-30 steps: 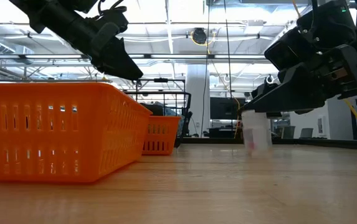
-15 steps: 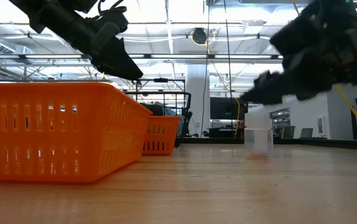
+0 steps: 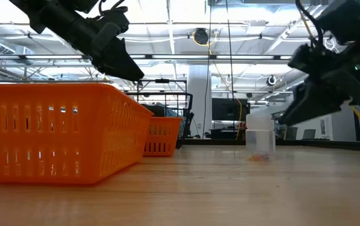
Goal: Pick & Place Medicine items
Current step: Put the top white medicine bottle into the bottom orange bin
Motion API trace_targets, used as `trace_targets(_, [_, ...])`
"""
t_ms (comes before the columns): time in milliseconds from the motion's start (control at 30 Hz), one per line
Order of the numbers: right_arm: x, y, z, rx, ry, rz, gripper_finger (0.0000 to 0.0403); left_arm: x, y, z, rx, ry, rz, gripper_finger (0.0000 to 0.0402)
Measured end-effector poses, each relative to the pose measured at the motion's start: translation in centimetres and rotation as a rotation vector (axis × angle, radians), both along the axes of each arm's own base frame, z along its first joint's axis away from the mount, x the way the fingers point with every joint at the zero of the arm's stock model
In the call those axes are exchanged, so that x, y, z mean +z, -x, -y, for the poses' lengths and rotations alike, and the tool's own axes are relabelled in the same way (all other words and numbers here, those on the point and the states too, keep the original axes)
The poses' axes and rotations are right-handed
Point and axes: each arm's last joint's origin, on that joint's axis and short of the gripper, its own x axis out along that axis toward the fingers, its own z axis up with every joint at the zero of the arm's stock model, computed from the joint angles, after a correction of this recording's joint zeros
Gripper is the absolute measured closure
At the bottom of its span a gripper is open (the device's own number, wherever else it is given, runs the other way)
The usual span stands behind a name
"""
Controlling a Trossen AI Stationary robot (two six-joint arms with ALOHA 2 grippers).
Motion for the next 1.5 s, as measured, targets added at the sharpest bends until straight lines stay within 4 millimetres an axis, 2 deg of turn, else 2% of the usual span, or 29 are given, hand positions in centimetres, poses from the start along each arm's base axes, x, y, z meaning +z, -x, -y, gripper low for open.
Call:
trace_targets(167, [-2.5, 1.0, 0.3, -0.051, -0.060, 0.011, 0.0195, 0.0, 0.0, 0.0, -0.003, -0.006, -0.001, 0.0153])
trace_targets(333, [-4.3, 1.5, 0.6, -0.089, -0.118, 0.113, 0.0195, 0.0, 0.0, 0.0, -0.004, -0.007, -0.001, 0.0153])
trace_targets(467, [-4.9, 1.1, 0.8, -0.084, -0.104, 0.130, 0.0185, 0.1, 0.0, 0.0, -0.004, -0.007, 0.007, 0.0153])
trace_targets(733, [-6.6, 0.2, 0.9, -0.067, -0.099, 0.107, 0.0127, 0.1, -0.1, 0.0, 0.000, 0.000, 0.017, 0.0153])
trace_targets(867, [-6.9, -0.6, 0.8, -0.057, -0.082, 0.130, 0.0122, 0.2, -0.1, 0.0, 0.001, 0.000, 0.020, 0.0153])
trace_targets(1100, [-7.6, -1.8, 0.9, -0.054, -0.012, 0.106, 0.0159, 0.2, -0.1, 0.0, 0.004, 0.005, 0.024, 0.0153])
trace_targets(1300, [-7.6, -2.1, 0.9, -0.044, -0.002, 0.124, 0.0218, 0.2, -0.1, 0.0, 0.005, 0.008, 0.028, 0.0153])
trace_targets(1500, [-7.2, -2.3, 0.9, -0.035, 0.003, 0.175, 0.0275, 0.2, -0.1, -0.2, 0.058, 0.086, 0.056, 0.0153])
